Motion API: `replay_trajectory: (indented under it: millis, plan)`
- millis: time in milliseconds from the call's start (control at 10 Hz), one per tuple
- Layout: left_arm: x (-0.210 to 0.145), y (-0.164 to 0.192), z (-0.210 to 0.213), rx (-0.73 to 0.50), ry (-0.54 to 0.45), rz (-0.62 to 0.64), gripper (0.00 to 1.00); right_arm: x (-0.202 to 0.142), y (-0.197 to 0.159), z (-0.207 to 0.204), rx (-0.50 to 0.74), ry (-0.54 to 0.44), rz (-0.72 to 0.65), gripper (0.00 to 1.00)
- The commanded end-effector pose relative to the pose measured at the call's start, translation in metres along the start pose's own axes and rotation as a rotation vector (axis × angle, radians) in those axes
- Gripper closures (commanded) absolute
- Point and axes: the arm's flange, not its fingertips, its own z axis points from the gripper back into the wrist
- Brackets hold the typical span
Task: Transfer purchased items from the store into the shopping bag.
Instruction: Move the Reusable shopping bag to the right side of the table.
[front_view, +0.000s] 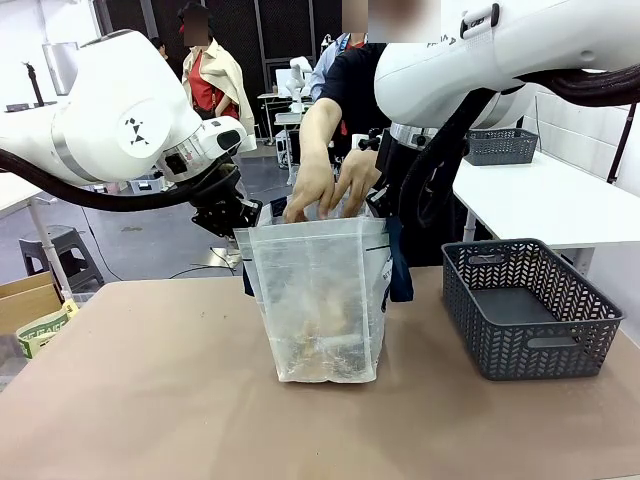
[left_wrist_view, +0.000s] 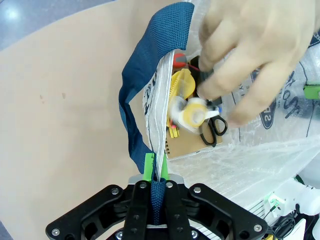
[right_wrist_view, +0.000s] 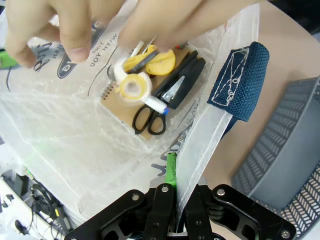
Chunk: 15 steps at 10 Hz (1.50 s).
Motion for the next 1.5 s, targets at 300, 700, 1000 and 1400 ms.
replay_trajectory:
  millis: [300, 700, 1000, 1400]
  plan:
    - [-0.0009, 0.0031, 0.0016, 0.006, -0.004, 0.015, 1.00, -0.0007, -0.0029, 0.0025, -0.003, -0.004, -0.004, 1.00]
    - [-0.0009, 0.0031, 0.0016, 0.006, -0.004, 0.015, 1.00, -0.0007, -0.0029, 0.0025, -0.003, -0.004, -0.004, 1.00]
    - [-0.0009, 0.0031, 0.0016, 0.006, -0.004, 0.015, 1.00, -0.0007, -0.0029, 0.0025, -0.003, -0.004, -0.004, 1.00]
    - [-0.0009, 0.0031, 0.0016, 0.006, -0.004, 0.015, 1.00, -0.0007, -0.0029, 0.0025, -0.003, -0.004, -0.004, 1.00]
